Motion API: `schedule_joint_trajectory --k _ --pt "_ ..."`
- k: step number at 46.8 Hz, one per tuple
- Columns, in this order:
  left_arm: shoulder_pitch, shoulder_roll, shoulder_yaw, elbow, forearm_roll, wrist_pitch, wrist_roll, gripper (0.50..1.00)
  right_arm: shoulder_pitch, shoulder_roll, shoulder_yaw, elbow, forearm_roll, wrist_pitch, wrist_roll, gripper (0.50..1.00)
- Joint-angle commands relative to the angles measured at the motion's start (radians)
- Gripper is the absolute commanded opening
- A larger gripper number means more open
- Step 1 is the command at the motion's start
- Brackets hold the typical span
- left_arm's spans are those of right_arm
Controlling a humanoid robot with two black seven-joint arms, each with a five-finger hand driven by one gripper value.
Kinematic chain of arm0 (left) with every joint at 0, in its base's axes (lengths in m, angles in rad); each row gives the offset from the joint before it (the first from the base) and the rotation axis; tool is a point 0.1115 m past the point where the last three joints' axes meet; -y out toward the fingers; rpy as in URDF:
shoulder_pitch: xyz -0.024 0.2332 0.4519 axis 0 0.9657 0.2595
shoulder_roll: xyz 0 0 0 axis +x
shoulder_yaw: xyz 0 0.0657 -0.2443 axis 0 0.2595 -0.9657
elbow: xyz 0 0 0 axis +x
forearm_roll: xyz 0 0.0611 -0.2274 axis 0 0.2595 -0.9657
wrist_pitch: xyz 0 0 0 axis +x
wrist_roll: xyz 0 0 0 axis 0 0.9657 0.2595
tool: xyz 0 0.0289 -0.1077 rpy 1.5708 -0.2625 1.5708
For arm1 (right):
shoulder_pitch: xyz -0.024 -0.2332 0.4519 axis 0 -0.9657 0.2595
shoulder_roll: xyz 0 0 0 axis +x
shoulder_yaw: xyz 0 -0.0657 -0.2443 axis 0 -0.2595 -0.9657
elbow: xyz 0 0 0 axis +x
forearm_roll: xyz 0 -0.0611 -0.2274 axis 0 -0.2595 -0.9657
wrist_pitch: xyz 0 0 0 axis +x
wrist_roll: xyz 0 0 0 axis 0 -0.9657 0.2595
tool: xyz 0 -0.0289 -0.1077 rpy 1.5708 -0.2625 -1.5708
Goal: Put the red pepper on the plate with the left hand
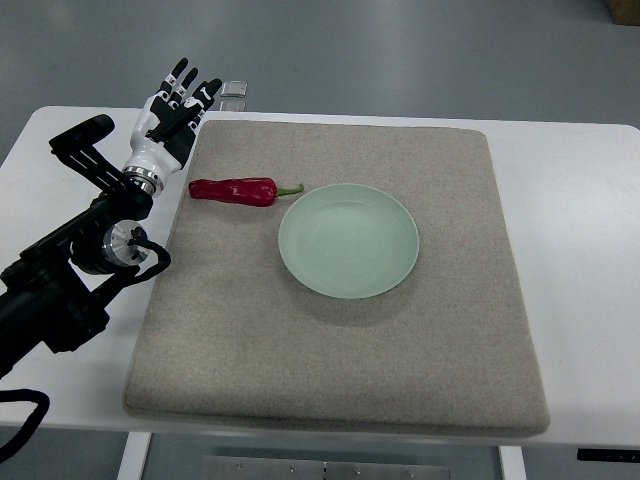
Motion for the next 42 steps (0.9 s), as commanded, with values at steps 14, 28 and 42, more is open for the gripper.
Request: schedule_joint_trajectory --k 14,28,42 --pt "-0.021 0.018 0.081 -0.006 0.014 0.002 0.017 0.996 0.000 0.000 0.000 0.000 0.000 0.001 0.000 0.928" --pt "-0.021 0.039 0.081 -0.041 0.169 0.025 0.017 0.996 0.000 0.000 0.000 0.000 0.000 -0.001 0.000 0.928" --pt "-0.014 0.064 0.105 -0.078 0.447 0.033 0.017 0.996 0.000 0.000 0.000 0.000 0.000 -0.001 0.000 0.928"
